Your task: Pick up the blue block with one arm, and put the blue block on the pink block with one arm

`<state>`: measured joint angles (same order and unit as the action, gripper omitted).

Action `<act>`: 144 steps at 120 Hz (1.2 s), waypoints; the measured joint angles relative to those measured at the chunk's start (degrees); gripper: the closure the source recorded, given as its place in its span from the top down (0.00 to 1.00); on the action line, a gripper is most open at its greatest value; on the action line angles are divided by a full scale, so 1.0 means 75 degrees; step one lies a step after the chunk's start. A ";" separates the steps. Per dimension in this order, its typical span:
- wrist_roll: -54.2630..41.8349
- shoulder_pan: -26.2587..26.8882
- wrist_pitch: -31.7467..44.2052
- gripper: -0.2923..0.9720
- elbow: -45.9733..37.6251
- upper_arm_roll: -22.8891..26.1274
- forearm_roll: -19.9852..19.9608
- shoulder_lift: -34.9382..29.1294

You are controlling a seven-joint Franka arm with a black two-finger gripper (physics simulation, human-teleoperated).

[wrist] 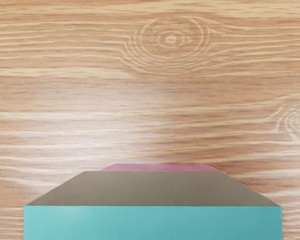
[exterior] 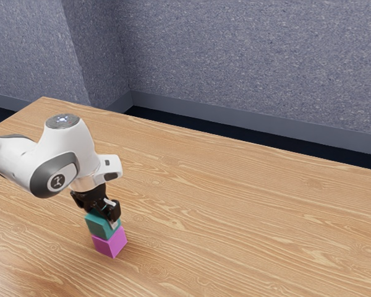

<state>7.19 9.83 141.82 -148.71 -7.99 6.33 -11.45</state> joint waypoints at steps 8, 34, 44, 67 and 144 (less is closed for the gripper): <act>0.0014 0.0017 0.0033 0.53 -0.0002 0.0001 -0.0005 0.0021; 0.0015 0.0022 0.0142 0.59 -0.0010 -0.0001 -0.0072 0.0042; -0.0006 0.0000 0.0150 0.64 -0.0013 -0.0001 -0.0095 0.0028; -0.0060 0.0064 0.0150 0.71 -0.0007 -0.0088 -0.0113 -0.0059; -0.0046 0.0573 -0.2614 0.75 0.2445 -0.0270 -0.0076 -0.1405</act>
<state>6.84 14.13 122.22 -130.38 -10.02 5.76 -21.99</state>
